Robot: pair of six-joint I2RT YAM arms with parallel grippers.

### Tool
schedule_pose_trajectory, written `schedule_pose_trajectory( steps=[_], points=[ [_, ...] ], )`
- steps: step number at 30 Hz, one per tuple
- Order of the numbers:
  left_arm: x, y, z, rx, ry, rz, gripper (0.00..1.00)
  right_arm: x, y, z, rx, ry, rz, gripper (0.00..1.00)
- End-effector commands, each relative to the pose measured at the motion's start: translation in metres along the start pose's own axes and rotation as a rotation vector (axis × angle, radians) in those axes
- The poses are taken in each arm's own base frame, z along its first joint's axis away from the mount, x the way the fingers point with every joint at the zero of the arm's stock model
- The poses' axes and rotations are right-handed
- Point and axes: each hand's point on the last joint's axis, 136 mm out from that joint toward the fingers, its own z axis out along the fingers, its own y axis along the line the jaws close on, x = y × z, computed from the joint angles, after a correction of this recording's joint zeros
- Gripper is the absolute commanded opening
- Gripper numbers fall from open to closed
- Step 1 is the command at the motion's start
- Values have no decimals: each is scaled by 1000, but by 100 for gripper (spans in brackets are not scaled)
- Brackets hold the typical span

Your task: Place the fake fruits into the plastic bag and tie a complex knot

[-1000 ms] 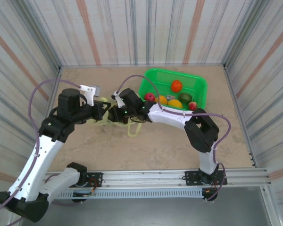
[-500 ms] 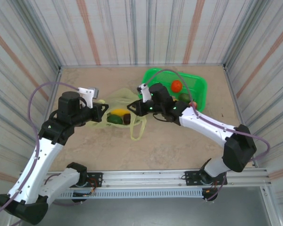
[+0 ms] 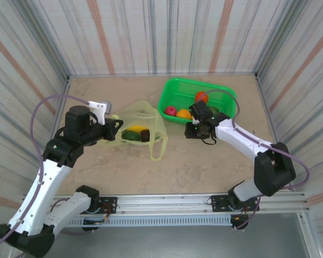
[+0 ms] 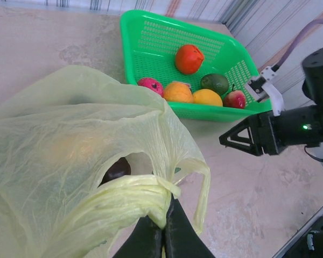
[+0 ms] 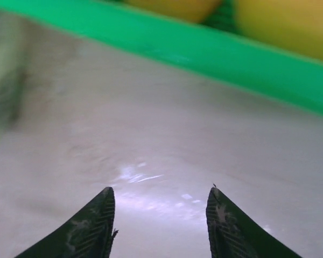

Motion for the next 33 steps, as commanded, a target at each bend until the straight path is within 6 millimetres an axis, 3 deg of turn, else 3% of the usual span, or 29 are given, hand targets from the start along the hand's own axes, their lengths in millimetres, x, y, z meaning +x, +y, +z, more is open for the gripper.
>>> schedule_pose_trajectory(
  steps=[1,5,11,15,18,22,25,27,30,33],
  points=[
    [-6,-2,-3,-4,-11,21,0,-17,-44,16,174,0,72,56],
    [-6,-3,0,6,-1,16,0,-72,-72,31,279,-95,115,65],
    [-7,-1,2,-10,11,23,0,-151,-89,52,283,-157,151,71],
    [-8,1,2,-25,14,30,0,-169,-61,69,147,-138,137,78],
    [-8,3,3,-32,15,31,0,-166,-44,60,131,-142,86,77],
    [-8,3,2,-33,10,38,0,-157,2,13,-33,-241,-47,70],
    [-7,4,1,-35,6,42,0,-143,46,-43,-107,-395,-295,68],
    [-6,3,3,-28,7,42,0,-120,79,-71,-190,-472,-528,64],
    [-6,2,5,-20,4,41,0,-58,113,-90,-312,-472,-952,58],
    [-6,4,6,-24,4,48,0,20,121,-83,-271,-386,-1487,62]
  ],
)
